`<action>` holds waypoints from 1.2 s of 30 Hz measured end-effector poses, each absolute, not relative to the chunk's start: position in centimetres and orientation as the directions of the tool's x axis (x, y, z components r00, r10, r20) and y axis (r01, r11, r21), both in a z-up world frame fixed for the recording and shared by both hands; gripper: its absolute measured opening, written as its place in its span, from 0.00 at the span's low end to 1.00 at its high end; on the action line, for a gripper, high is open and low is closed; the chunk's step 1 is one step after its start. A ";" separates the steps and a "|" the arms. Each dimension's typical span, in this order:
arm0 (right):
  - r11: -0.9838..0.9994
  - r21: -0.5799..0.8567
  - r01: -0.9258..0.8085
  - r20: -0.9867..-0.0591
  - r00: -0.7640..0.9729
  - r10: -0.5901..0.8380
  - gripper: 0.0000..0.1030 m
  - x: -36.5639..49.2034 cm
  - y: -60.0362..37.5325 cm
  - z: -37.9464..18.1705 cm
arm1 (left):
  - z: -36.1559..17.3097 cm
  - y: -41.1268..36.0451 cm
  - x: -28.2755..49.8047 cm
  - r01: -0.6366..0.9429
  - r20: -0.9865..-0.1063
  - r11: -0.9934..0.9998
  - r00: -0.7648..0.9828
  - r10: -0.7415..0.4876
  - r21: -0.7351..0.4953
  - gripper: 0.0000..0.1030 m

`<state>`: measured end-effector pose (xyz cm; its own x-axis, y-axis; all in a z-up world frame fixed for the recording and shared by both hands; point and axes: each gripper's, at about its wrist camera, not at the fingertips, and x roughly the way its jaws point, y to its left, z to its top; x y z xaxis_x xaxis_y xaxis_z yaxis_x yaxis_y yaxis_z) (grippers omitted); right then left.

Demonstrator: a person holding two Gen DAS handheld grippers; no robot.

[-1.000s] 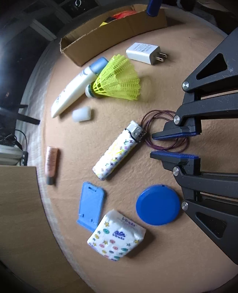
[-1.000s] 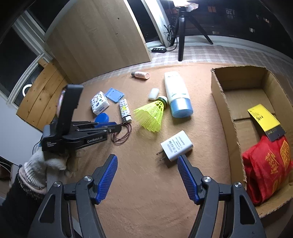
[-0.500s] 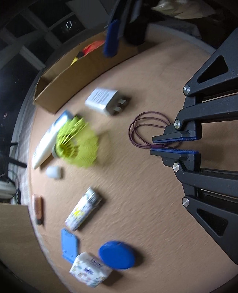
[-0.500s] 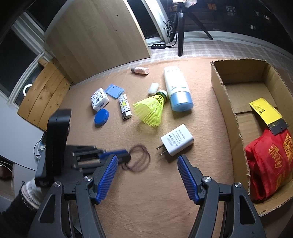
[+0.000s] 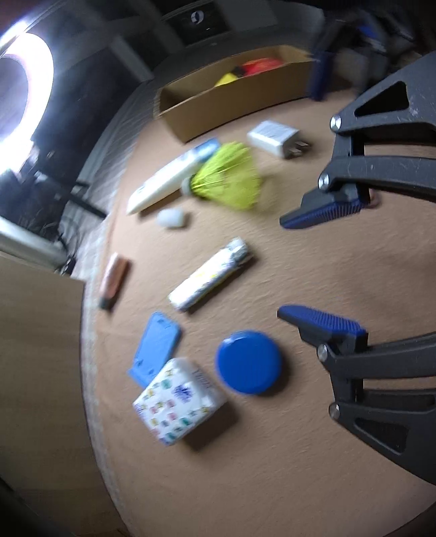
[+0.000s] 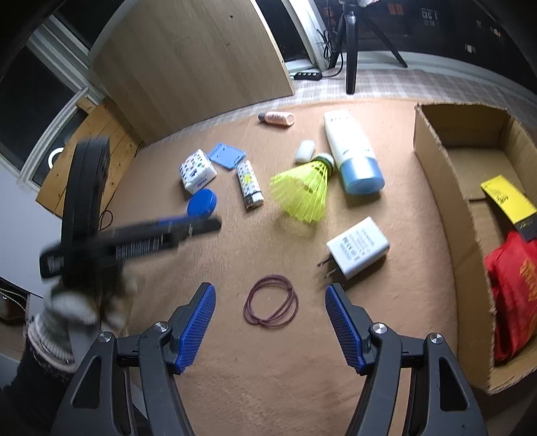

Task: Organize objects
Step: 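Grasp the patterned lighter with the left tool and lift it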

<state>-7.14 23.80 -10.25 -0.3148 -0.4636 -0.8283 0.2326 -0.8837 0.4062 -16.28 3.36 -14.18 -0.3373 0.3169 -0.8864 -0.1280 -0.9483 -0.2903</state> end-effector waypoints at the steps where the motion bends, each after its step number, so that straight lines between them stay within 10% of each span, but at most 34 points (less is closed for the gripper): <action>1: -0.886 0.403 0.231 -0.830 -0.314 -0.460 0.62 -6.9 23.7 -10.4 | -14.0 3.7 -16.7 -0.123 -0.887 -0.950 -0.341 0.312 -0.287 0.52; 19: -0.902 0.388 0.192 -0.851 -0.301 -0.430 0.62 -5.8 24.2 -11.8 | -17.7 6.5 -24.0 -0.048 -0.936 -0.992 -0.328 0.125 -0.115 0.58; 28: -0.899 0.388 0.201 -0.856 -0.284 -0.433 0.62 -6.2 23.2 -12.3 | -17.8 7.0 -22.4 -0.133 -0.932 -0.989 -0.346 0.110 -0.068 0.26; 36: -0.907 0.347 0.237 -0.873 -0.272 -0.405 0.62 -6.7 21.5 -13.2 | -17.8 6.6 -16.7 -0.207 -0.925 -0.973 -0.343 0.165 -0.097 0.24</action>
